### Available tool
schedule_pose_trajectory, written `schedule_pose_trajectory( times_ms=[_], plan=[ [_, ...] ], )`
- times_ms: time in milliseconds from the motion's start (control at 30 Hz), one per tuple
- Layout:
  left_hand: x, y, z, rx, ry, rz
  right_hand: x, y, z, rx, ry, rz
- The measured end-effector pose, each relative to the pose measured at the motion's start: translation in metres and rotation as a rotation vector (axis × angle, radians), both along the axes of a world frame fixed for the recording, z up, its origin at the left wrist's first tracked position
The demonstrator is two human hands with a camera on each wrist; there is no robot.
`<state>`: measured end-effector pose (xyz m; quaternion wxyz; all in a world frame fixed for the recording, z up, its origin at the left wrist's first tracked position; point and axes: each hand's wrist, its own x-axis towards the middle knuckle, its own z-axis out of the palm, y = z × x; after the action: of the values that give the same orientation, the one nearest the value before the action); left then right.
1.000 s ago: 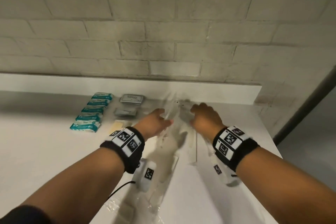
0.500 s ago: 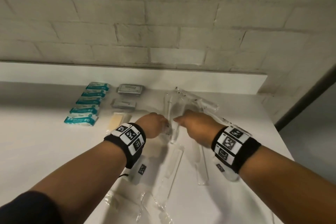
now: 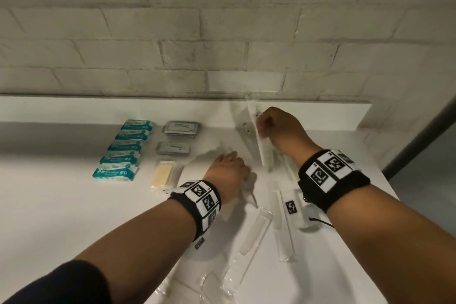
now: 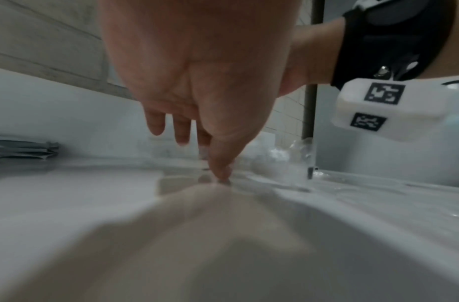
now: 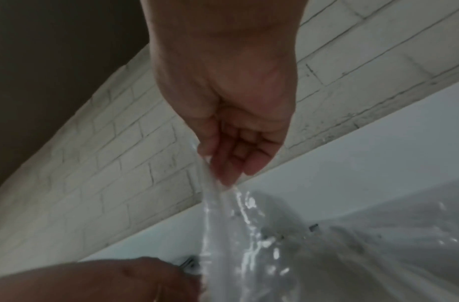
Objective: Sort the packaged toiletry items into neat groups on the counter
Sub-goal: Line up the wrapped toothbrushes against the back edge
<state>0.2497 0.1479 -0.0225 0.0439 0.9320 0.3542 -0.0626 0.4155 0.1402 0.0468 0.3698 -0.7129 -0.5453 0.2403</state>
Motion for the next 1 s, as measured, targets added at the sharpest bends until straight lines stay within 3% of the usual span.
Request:
schedule_pose_trajectory(
  times_ms=[133,233,300,367,433,533,633,867,1000],
  plan=[
    [0.002,0.0,0.001,0.087,-0.244,-0.107,0.016,0.004,-0.024,-0.283,0.081,-0.04],
    [0.0,0.003,0.017,-0.074,-0.561,0.037,0.031,-0.004,-0.035,-0.322,0.034,-0.078],
    [0.001,0.013,0.025,-0.184,-0.651,0.206,0.037,-0.009,-0.037,-0.361,-0.008,-0.072],
    [-0.003,0.029,0.024,-0.314,-0.564,0.397,0.035,-0.013,-0.034,-0.387,-0.052,-0.061],
    [-0.01,0.037,0.015,-0.389,-0.378,0.467,0.028,-0.017,-0.031,-0.384,-0.169,-0.041],
    [-0.02,0.028,0.004,-0.316,-0.194,0.382,0.014,-0.02,-0.035,-0.417,-0.412,0.057],
    [-0.024,0.014,0.001,-0.239,-0.129,0.291,0.002,-0.022,-0.045,-0.555,-0.523,0.116],
    [-0.021,-0.006,-0.003,-0.249,-0.066,0.304,-0.016,-0.006,-0.051,-0.651,-0.552,0.067],
    [-0.022,-0.002,-0.003,-0.25,-0.086,0.313,-0.022,0.003,-0.045,-0.534,-0.467,0.034]
  ],
)
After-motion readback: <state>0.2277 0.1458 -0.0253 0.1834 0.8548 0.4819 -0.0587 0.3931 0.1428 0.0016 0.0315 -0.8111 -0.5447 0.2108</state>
